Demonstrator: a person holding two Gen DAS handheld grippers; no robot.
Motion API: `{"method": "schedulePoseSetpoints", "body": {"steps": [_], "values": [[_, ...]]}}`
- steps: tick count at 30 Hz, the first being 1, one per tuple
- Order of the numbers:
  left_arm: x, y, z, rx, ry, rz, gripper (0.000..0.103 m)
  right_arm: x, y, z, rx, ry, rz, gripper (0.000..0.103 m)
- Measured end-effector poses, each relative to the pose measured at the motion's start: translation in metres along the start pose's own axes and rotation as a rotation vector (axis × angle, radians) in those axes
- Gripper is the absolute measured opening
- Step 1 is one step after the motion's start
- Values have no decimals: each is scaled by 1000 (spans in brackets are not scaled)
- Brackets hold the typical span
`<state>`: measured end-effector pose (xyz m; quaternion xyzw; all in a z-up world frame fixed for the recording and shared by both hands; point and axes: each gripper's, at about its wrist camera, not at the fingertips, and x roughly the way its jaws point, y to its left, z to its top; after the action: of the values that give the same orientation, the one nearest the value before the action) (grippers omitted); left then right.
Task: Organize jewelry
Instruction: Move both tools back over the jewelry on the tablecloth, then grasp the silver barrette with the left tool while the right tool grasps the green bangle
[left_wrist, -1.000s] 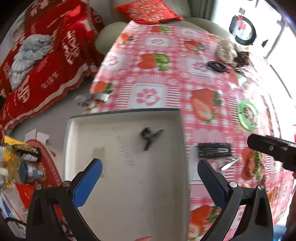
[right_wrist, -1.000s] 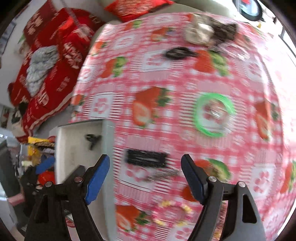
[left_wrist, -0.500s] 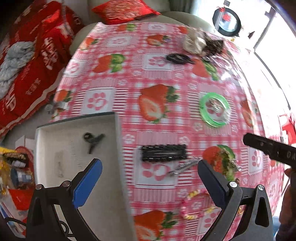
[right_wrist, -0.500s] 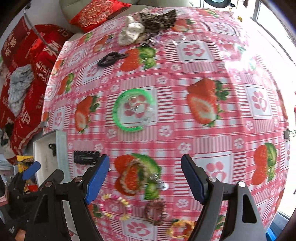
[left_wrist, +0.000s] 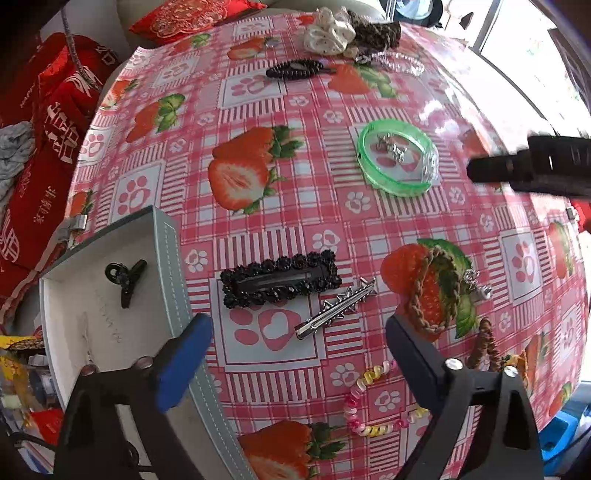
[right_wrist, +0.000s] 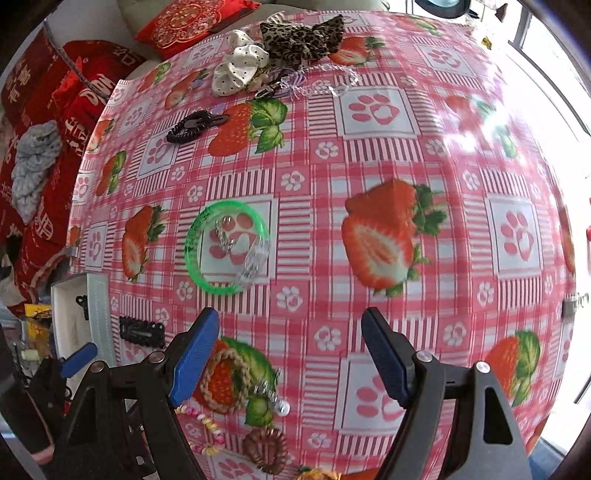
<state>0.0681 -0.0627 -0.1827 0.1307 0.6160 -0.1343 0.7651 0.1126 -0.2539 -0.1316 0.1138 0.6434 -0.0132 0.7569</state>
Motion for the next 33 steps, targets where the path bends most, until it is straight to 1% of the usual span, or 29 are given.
{"method": "schedulePoseSetpoints", "body": {"steps": [2,3,4,8,9,10,11,15,16,19,20,21,22,23,24,25,26,27,28,30,33], "values": [[4,0,0,-12,7,-6,98,4,2,6,-15,-2,2,82],[5,0,0,-14,7,-8,92,5,3,9,-23,-2,0,82],[6,-1,-1,-15,11,-10,88,8,5,13,-34,-1,-4,82],[15,-2,0,-14,32,-17,88,17,10,27,-69,-4,-20,80],[17,-2,0,-14,34,-19,84,19,11,30,-77,-5,-27,77],[19,-1,0,-15,37,-21,77,21,12,34,-85,-4,-35,74],[22,-1,0,-14,47,-28,76,25,14,37,-95,-3,-44,73],[29,0,1,-19,55,-33,75,36,18,46,-135,11,-81,59],[30,-1,1,-15,52,-33,71,40,19,48,-144,16,-89,57],[30,-6,2,0,44,-34,71,47,25,50,-176,17,-114,56],[30,-8,3,4,42,-35,69,48,28,51,-193,9,-128,56],[30,-11,4,11,36,-40,63,49,31,52,-211,6,-139,56],[29,-13,4,17,35,-43,60,50,34,52,-219,5,-146,55],[29,-17,4,26,33,-40,60,51,36,51,-230,1,-158,53],[29,-20,6,31,33,-40,59,52,38,51,-241,-3,-172,48],[28,-23,7,38,29,-42,51,52,41,50,-256,-9,-188,42],[27,-26,7,45,25,-46,46,52,42,50,-262,-13,-185,38],[27,-29,7,51,22,-47,39,52,44,50,-267,-14,-184,31],[26,-32,8,59,21,-48,33,52,44,50,-271,-16,-186,21],[26,-37,9,61,19,-55,24,52,46,49,-275,-19,-184,11],[26,-37,10,28,24,-85,24,51,46,48,-252,-27,-172,11]]}}
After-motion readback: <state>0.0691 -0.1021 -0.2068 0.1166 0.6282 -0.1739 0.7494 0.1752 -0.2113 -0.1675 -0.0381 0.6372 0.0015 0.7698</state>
